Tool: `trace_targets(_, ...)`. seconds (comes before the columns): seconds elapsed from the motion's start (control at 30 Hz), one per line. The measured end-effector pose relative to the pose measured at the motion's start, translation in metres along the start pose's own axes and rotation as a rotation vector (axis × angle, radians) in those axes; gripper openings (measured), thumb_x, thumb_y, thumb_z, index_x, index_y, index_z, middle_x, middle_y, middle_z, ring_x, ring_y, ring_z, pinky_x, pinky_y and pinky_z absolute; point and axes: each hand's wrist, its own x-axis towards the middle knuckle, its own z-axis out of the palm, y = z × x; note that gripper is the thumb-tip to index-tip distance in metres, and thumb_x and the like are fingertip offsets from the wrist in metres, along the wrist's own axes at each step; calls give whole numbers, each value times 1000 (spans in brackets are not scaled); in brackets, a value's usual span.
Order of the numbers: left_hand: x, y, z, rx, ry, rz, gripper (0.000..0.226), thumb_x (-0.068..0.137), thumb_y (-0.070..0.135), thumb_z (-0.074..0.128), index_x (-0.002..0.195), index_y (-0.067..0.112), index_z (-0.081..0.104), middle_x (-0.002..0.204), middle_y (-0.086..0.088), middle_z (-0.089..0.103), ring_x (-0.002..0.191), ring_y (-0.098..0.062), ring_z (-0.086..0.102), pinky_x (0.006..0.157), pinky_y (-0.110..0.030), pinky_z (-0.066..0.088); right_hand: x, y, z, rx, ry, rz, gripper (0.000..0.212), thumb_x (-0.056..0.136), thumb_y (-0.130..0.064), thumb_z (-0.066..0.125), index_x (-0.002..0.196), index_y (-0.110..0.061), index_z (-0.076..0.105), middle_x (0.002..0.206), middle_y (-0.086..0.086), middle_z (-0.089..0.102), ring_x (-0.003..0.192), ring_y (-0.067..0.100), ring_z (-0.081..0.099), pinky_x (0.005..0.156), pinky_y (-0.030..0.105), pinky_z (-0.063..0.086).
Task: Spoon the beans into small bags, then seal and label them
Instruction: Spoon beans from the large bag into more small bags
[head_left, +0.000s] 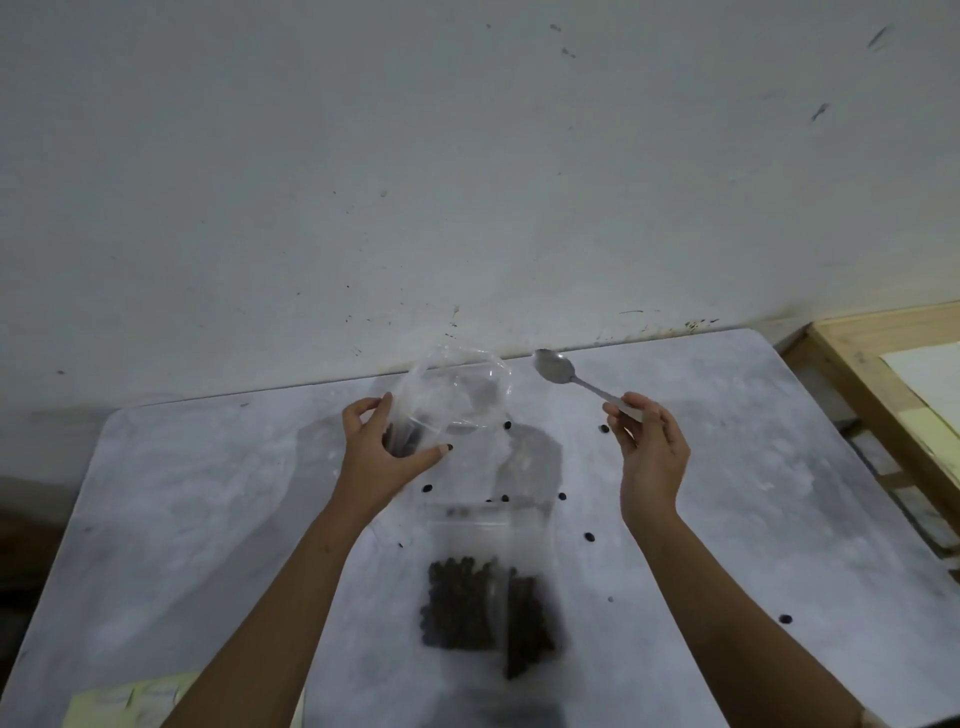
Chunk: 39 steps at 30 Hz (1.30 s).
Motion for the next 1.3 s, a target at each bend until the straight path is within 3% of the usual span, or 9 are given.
trace_targets(0.1, -5, 0, 2, -11, 30, -21, 93, 70, 27, 80, 145, 11, 28, 125, 8, 19, 114, -7, 33, 97, -14, 29, 11, 19, -7, 6, 44, 134, 20, 98, -9, 45, 94, -5, 64, 93, 14, 66, 78, 13, 70, 78, 20, 56)
trace_targets(0.23, -10, 1, 9, -18, 67, -23, 91, 71, 30, 79, 145, 13, 30, 128, 6, 23, 118, -8, 34, 99, -15, 29, 20, 39, -6, 41, 44, 261, 13, 93, -3, 52, 89, -4, 64, 88, 13, 66, 81, 19, 68, 75, 18, 56)
trace_targets(0.43, -14, 3, 19, -53, 96, 1, 89, 69, 36, 78, 144, 16, 34, 131, 3, 29, 123, -15, 41, 105, -29, 38, 32, 60, -10, -99, -14, 307, 11, 89, -1, 58, 91, -9, 66, 101, 16, 67, 94, 21, 67, 82, 21, 56)
trace_targets(0.63, -17, 10, 26, -129, 108, 40, 68, 72, 29, 77, 128, 38, 39, 127, 6, 33, 108, 0, 49, 76, 0, 42, 36, 66, -12, -378, -18, 183, 22, 89, -9, 59, 110, -4, 65, 102, 12, 70, 98, 22, 67, 94, 33, 51)
trace_targets(0.77, -20, 12, 24, -147, 98, 42, 64, 73, 28, 78, 122, 44, 40, 126, 7, 35, 105, 6, 49, 76, -1, 42, 33, 64, -10, -540, -31, 35, 23, 90, -7, 58, 112, -4, 65, 96, 8, 70, 92, 21, 68, 90, 27, 53)
trace_targets(0.9, -23, 10, 20, -141, 87, 45, 63, 69, 35, 77, 119, 47, 40, 127, 5, 36, 106, 7, 49, 76, 0, 42, 28, 66, -11, -667, -114, -135, 23, 90, -3, 57, 110, -3, 67, 84, 4, 65, 75, 3, 58, 74, 0, 43)
trace_targets(1.07, -26, 9, 16, -145, 70, 57, 61, 74, 23, 77, 117, 46, 40, 123, 6, 36, 95, 26, 45, 72, 3, 40, 22, 76, -16, -743, -209, -178, 26, 86, 5, 59, 112, 3, 64, 112, 13, 66, 103, 13, 59, 84, -3, 38)
trace_targets(1.17, -29, 7, 14, -150, 58, 52, 63, 74, 22, 77, 121, 39, 40, 124, 4, 36, 93, 29, 44, 70, 4, 39, 21, 78, -17, -865, -258, -229, 25, 85, 7, 58, 109, 5, 65, 112, 16, 65, 95, 14, 58, 78, -7, 36)
trace_targets(1.3, -34, 4, 11, -175, 32, 27, 69, 73, 26, 77, 132, 29, 40, 128, 3, 37, 97, 15, 50, 70, 2, 41, 21, 79, -20, -985, -345, -244, 25, 89, 7, 51, 110, 6, 64, 106, 14, 60, 75, 12, 53, 64, -4, 40)
